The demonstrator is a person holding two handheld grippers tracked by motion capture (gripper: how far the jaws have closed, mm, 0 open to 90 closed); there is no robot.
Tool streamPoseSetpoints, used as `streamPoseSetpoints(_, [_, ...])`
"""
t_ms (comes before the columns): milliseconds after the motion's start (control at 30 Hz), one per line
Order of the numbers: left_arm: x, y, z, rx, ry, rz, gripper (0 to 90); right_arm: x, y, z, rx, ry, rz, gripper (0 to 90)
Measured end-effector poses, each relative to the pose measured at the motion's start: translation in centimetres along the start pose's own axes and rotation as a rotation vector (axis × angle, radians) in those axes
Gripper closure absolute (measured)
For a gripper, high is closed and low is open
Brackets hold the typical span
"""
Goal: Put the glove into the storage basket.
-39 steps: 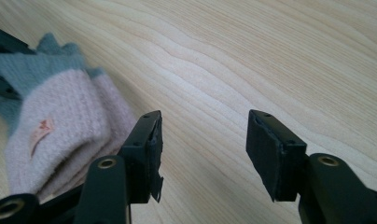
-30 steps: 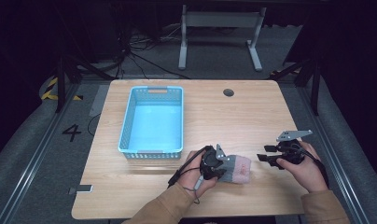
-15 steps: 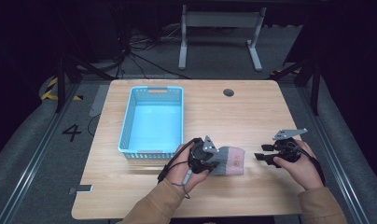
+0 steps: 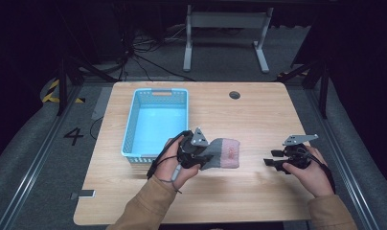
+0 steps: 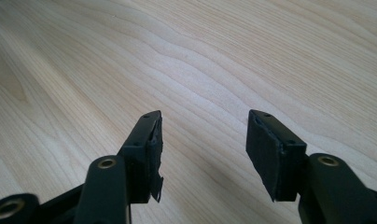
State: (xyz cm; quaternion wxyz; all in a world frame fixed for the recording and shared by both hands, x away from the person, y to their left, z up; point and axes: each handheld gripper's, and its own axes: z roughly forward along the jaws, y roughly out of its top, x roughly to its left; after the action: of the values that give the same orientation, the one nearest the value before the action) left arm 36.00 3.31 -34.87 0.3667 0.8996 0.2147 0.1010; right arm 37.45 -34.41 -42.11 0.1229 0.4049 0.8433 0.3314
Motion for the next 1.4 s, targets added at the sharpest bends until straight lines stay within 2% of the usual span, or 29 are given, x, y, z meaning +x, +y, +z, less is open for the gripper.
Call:
streamPoseSetpoints(33, [0.0, 0.0, 0.0, 0.000, 0.000, 0.000, 70.0, 0.0, 0.0, 0.0, 0.000, 0.000, 0.000, 46.8])
streamPoseSetpoints(67, [0.7, -0.2, -0.9, -0.006, 0.003, -0.011, 70.0, -0.1, -0.2, -0.2, -0.006, -0.002, 0.002, 46.8])
streamPoseSetpoints(133, [1.2, -0.3, -1.6, -0.018, 0.013, -0.019, 70.0, -0.1, -0.4, -0.3, -0.005, -0.007, 0.011, 46.7])
streamPoseSetpoints(467, [3.4, -1.1, -3.1, -0.027, 0.014, -0.059, 69.9, -0.2, -1.1, -0.7, -0.004, -0.014, 0.029, 46.5])
streamPoseSetpoints(733, [5.6, -1.9, -5.0, -0.045, 0.050, -0.092, 69.8, -0.1, -1.3, -0.7, 0.000, -0.015, 0.027, 46.5])
streamPoseSetpoints(900, [6.7, -2.5, -5.4, -0.038, 0.073, -0.104, 69.8, -0.1, -1.1, -0.6, -0.001, -0.012, 0.022, 46.4])
streamPoseSetpoints(933, [7.4, -2.9, -5.6, -0.038, 0.080, -0.113, 69.8, 0.0, -1.0, -0.5, -0.002, -0.010, 0.023, 46.4])
streamPoseSetpoints(1033, [8.3, -3.3, -5.9, -0.035, 0.104, -0.114, 69.8, 0.0, -0.9, -0.4, 0.000, -0.007, 0.016, 46.3])
streamPoseSetpoints(1200, [9.6, -4.1, -6.2, -0.040, 0.115, -0.110, 69.5, 0.1, -0.6, -0.1, -0.002, -0.007, 0.009, 46.2])
streamPoseSetpoints(1267, [10.5, -4.7, -6.1, -0.033, 0.117, -0.124, 69.5, 0.1, -0.4, -0.1, -0.005, 0.003, 0.005, 46.1])
streamPoseSetpoints(1400, [11.3, -5.2, -6.0, -0.019, 0.132, -0.130, 69.5, 0.2, -0.1, 0.0, -0.011, 0.007, 0.002, 46.0])
